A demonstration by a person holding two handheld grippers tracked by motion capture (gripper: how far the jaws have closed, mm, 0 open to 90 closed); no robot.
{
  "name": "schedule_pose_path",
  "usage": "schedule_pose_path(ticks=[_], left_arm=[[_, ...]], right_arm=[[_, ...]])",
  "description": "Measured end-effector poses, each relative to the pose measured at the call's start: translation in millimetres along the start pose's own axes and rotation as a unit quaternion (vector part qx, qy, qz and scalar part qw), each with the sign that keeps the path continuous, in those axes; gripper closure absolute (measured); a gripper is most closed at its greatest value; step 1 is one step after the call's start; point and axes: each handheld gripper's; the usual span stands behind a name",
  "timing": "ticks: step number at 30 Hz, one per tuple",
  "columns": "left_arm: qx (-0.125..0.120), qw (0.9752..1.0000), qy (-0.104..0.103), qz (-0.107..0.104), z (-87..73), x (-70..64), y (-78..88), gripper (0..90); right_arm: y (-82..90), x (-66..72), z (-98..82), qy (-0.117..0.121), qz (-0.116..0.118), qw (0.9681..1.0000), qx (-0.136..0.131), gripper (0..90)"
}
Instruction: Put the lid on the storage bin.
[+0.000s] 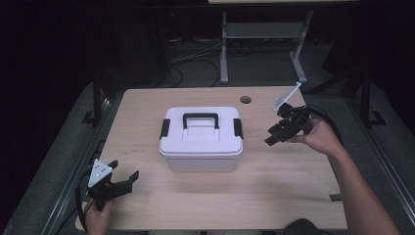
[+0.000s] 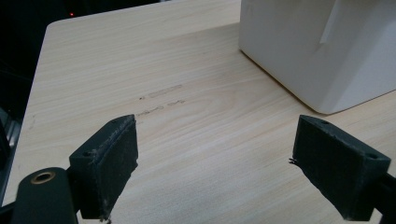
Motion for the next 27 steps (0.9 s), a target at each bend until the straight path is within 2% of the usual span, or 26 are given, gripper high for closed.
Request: schedule_pose_path(ticks=[27], left_arm=[[-0.001, 1.0000, -0.001, 0.000, -0.1, -0.6, 0.2, 13.4]], right_arm=[[-20.6, -0.8, -38.2, -0.023, 0.011, 0.9997, 0.002, 41.9]])
Point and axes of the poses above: each handheld gripper's, and its own axes: y roughly backward along the jaws, z roughly out of its top, x roughly to its left, and after that the axes turned 8 degrees about -z, right-handed
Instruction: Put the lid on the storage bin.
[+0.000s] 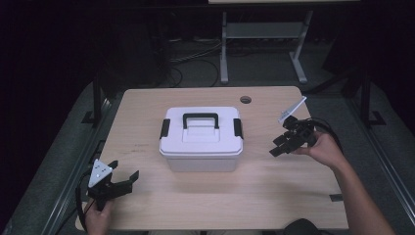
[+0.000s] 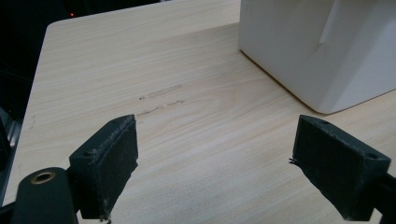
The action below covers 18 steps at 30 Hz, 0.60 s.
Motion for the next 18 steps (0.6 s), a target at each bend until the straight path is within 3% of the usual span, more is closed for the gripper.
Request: schedule_pose_path(ticks=[18], left_arm=[[0.002, 1.0000, 0.000, 0.000, 0.0, -0.5, -0.4, 13.4]], right_arm=[[-7.3, 1.3, -21.9, -0.017, 0.008, 0.9998, -0.004, 41.4]])
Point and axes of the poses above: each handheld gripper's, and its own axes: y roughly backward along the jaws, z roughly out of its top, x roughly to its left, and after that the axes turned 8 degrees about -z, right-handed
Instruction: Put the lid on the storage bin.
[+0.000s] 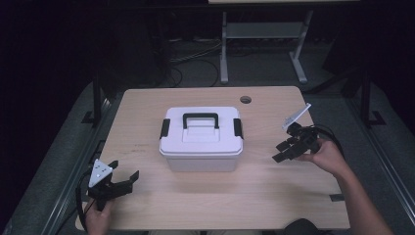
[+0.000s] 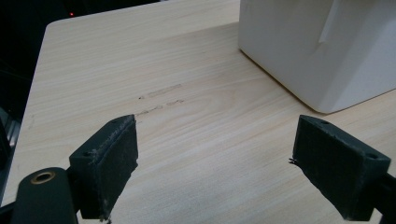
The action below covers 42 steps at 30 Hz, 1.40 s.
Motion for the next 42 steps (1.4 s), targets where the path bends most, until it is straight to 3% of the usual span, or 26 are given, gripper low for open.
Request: schedule_pose_path(ticks=[24, 42], left_arm=[[0.000, 1.0000, 0.000, -0.002, -0.2, -0.5, -1.0, 13.4], [0.001, 1.0000, -0.001, -0.002, -0.2, -0.9, -0.9, 13.4]], right_arm=[[-8.6, -2.1, -38.3, -0.028, 0.010, 0.9995, -0.007, 40.1], [-13.7, 1.4, -57.5, -0.043, 0.017, 0.9988, -0.016, 38.8]])
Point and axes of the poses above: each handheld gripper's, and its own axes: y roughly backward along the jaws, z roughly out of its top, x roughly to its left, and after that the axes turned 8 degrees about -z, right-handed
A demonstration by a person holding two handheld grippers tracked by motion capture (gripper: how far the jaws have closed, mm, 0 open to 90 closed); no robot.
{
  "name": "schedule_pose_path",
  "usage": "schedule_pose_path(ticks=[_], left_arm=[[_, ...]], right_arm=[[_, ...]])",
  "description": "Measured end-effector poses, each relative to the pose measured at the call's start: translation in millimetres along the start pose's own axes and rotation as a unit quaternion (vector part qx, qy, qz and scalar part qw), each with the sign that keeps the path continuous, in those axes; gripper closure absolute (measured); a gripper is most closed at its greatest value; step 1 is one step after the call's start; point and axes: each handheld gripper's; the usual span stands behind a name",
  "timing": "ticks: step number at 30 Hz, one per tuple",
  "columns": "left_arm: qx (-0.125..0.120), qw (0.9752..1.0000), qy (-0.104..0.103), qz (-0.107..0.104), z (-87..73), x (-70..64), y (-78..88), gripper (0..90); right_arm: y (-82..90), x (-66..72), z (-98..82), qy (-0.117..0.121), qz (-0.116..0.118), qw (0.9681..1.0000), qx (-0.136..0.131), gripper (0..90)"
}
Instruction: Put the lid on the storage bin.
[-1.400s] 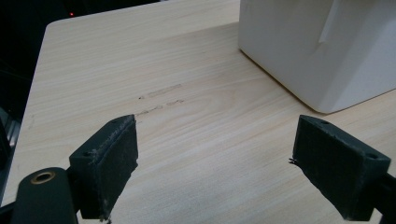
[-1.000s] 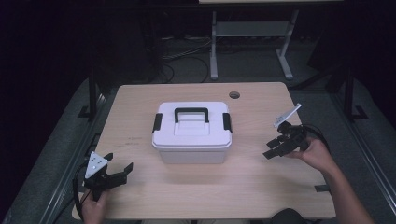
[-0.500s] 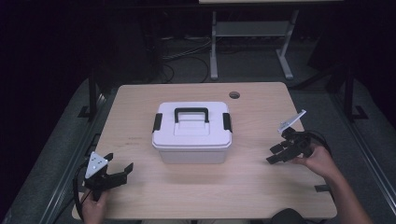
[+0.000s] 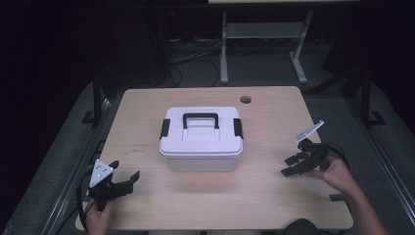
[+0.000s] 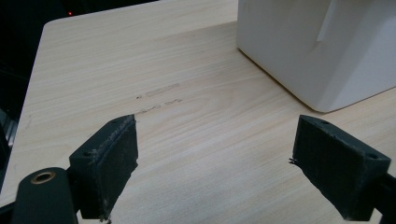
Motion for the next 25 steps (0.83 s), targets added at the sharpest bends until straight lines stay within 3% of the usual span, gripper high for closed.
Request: schedule_pose_path(ticks=[25], left_arm=[[0.002, 1.0000, -0.005, 0.000, 0.7, -0.9, -1.4, 13.4]], right_arm=[[-3.7, 3.2, -26.3, -0.014, 0.008, 0.9999, -0.006, 37.7]])
Point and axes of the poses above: each handheld gripper's, and its own axes: y roughly backward along the jaws, z roughly out of its top, x roughly to its left, and after that the axes turned 8 degrees about -z, right-handed
